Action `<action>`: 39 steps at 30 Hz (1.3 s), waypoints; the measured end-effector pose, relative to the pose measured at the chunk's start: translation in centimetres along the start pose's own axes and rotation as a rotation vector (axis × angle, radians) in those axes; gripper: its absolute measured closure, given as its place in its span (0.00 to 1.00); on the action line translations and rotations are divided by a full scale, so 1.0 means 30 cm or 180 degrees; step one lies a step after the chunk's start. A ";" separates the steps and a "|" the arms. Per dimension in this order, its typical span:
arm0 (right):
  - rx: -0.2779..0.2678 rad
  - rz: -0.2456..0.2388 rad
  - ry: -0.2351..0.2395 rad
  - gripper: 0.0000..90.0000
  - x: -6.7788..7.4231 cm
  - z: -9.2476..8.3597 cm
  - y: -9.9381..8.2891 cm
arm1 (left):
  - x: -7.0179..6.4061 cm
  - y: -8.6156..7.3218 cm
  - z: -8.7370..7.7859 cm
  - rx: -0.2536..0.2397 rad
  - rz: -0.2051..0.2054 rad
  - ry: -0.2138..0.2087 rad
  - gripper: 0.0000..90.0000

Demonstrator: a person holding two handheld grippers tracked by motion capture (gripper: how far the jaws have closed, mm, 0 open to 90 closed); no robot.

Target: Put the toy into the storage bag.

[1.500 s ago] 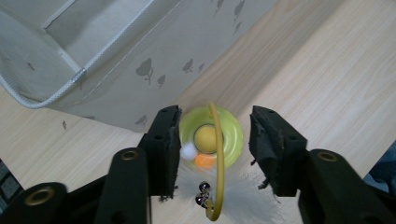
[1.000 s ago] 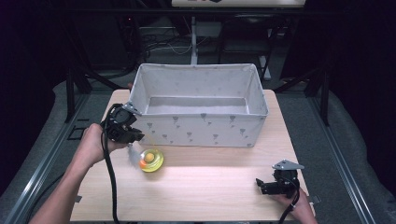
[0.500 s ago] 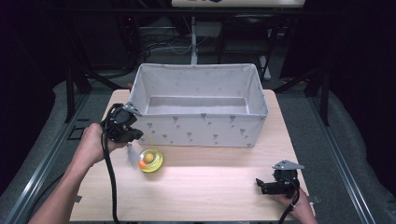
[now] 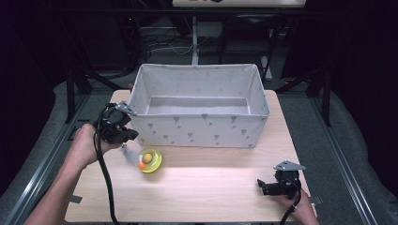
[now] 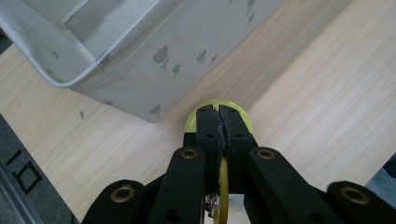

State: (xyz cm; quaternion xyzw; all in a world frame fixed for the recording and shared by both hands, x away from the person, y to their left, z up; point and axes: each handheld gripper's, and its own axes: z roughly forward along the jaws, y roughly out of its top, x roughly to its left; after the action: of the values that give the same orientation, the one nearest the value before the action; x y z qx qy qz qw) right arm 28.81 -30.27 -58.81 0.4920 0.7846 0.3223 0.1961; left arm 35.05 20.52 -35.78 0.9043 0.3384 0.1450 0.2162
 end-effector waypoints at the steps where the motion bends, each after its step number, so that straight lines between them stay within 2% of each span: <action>1: 0.0000 0.0000 0.0000 0.00 0.000 0.000 0.000 | 0.000 0.000 0.000 0.0000 0.0000 0.0000 0.98; 10: 0.0001 0.0000 -0.0001 0.00 0.000 0.000 0.000 | 0.021 -0.033 -0.035 0.0050 -0.0047 0.0075 0.98; 14: -0.0002 0.0001 -0.0001 0.00 0.000 0.000 0.000 | 0.046 -0.057 -0.055 0.0040 -0.0118 0.0099 0.98; 19: 0.0003 -0.0002 -0.0002 0.00 0.000 0.000 0.000 | 0.061 -0.073 -0.062 0.0066 -0.0165 0.0138 0.98; 29: 0.0000 0.0001 -0.0001 0.00 0.000 0.000 0.000 | 0.122 -0.107 -0.071 0.0101 -0.0334 0.0177 0.98; 39: 0.0001 0.0000 -0.0001 0.00 0.000 0.000 0.000 | 0.176 -0.129 -0.077 0.0158 -0.0442 0.0258 0.98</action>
State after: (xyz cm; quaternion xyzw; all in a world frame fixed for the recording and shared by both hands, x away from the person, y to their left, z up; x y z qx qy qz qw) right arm 28.81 -30.27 -58.81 0.4922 0.7845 0.3221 0.1962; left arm 35.81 27.38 -35.05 0.8772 0.4122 0.1576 0.1893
